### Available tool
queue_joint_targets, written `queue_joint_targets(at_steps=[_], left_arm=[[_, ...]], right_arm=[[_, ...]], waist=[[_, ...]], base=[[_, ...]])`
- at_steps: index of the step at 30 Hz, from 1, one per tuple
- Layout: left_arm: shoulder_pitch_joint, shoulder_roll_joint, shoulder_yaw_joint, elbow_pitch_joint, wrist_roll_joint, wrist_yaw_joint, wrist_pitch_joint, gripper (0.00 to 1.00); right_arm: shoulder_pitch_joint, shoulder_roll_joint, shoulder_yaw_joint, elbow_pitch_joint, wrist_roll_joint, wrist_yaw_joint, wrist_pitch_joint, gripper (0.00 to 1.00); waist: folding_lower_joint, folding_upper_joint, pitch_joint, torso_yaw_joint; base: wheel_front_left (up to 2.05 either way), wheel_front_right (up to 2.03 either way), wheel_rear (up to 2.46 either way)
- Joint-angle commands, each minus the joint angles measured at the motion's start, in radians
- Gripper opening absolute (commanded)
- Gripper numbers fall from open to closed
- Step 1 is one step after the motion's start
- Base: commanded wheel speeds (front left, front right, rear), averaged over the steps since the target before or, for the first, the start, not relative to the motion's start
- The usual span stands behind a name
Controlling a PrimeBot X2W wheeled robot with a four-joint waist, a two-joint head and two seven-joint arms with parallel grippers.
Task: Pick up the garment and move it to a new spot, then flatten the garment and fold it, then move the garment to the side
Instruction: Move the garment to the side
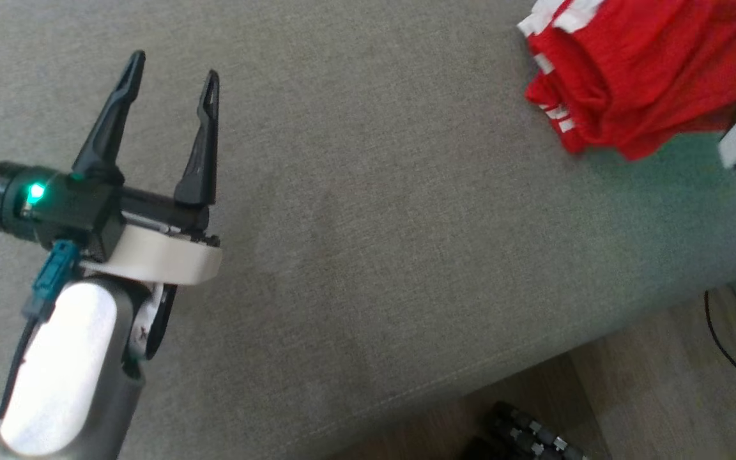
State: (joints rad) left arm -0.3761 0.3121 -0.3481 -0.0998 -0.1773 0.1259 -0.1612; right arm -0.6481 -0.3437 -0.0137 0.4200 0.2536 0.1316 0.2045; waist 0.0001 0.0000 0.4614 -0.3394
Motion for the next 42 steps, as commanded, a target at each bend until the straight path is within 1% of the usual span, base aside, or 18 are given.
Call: queue_joint_targets(at_steps=[1, 6, 15, 16, 17, 19, 20, 25, 27, 30, 35, 39, 42], left_arm=[[-0.042, 0.027, 0.025, -0.048, 0.012, -0.004, 0.009, 1.0], [-0.072, 0.042, 0.013, -0.078, 0.024, -0.016, 0.034, 1.0], [-0.115, 0.052, -0.008, -0.093, 0.034, -0.033, 0.055, 1.0], [-0.116, 0.053, -0.009, -0.092, 0.033, -0.034, 0.054, 1.0], [-0.117, 0.054, -0.009, -0.091, 0.032, -0.035, 0.053, 1.0], [-0.116, 0.054, -0.01, -0.085, 0.029, -0.035, 0.049, 1.0], [-0.114, 0.052, -0.01, -0.081, 0.027, -0.034, 0.045, 1.0], [-0.094, 0.034, -0.011, -0.049, 0.01, -0.021, 0.013, 1.0], [-0.078, 0.026, -0.008, -0.032, 0.0, -0.013, -0.003, 1.0], [-0.045, 0.014, 0.0, -0.005, -0.018, 0.002, -0.024, 1.0], [0.02, 0.002, 0.026, 0.032, -0.051, 0.031, -0.05, 1.0], [0.07, -0.01, 0.045, 0.048, -0.074, 0.051, -0.067, 1.0], [0.099, -0.02, 0.054, 0.06, -0.091, 0.058, -0.078, 1.0]], right_arm=[[-0.019, -0.014, -0.018, -0.03, -0.007, -0.001, -0.013, 0.0], [-0.028, 0.02, -0.099, -0.027, -0.034, -0.001, -0.027, 0.0], [-0.052, 0.069, -0.171, 0.045, -0.073, -0.001, -0.1, 0.0], [-0.051, 0.076, -0.181, 0.052, -0.081, -0.001, -0.111, 0.16], [-0.048, 0.082, -0.19, 0.059, -0.091, -0.001, -0.119, 0.48], [-0.038, 0.095, -0.21, 0.066, -0.104, -0.001, -0.142, 0.96], [-0.029, 0.099, -0.22, 0.067, -0.112, -0.001, -0.152, 1.0], [0.047, 0.118, -0.289, 0.032, -0.155, -0.001, -0.21, 1.0], [0.092, 0.137, -0.308, -0.008, -0.171, -0.001, -0.23, 1.0], [0.172, 0.183, -0.311, -0.097, -0.187, -0.001, -0.253, 1.0], [0.299, 0.254, -0.251, -0.265, -0.196, -0.001, -0.248, 1.0], [0.37, 0.278, -0.18, -0.365, -0.183, -0.001, -0.225, 1.0], [0.409, 0.285, -0.126, -0.42, -0.175, -0.001, -0.212, 1.0]], waist=[[-0.0001, 0.0, 0.018, -0.011], [-0.0001, 0.0, 0.062, -0.027], [-0.0001, 0.0, 0.114, -0.028], [-0.0001, 0.0, 0.115, -0.026], [-0.0001, 0.0, 0.117, -0.024], [-0.0001, 0.0, 0.114, -0.015], [-0.0001, 0.0, 0.11, -0.009], [-0.0001, 0.0, 0.07, 0.032], [-0.0001, 0.0, 0.046, 0.049], [-0.0001, 0.0, 0.005, 0.074], [-0.0001, 0.0, -0.06, 0.112], [-0.0001, 0.0, -0.107, 0.153], [-0.0001, 0.0, -0.141, 0.197]], base=[[0.0, 0.0, 0.0], [0.0, 0.0, 0.0], [0.0, 0.0, 0.0], [0.0, 0.0, 0.0], [0.0, 0.0, 0.0], [0.0, 0.0, 0.0], [0.0, 0.0, 0.0], [0.0, 0.0, 0.0], [0.0, 0.0, 0.0], [0.0, 0.0, 0.0], [0.0, 0.0, 0.0], [0.0, 0.0, 0.0], [0.0, 0.0, 0.0]])
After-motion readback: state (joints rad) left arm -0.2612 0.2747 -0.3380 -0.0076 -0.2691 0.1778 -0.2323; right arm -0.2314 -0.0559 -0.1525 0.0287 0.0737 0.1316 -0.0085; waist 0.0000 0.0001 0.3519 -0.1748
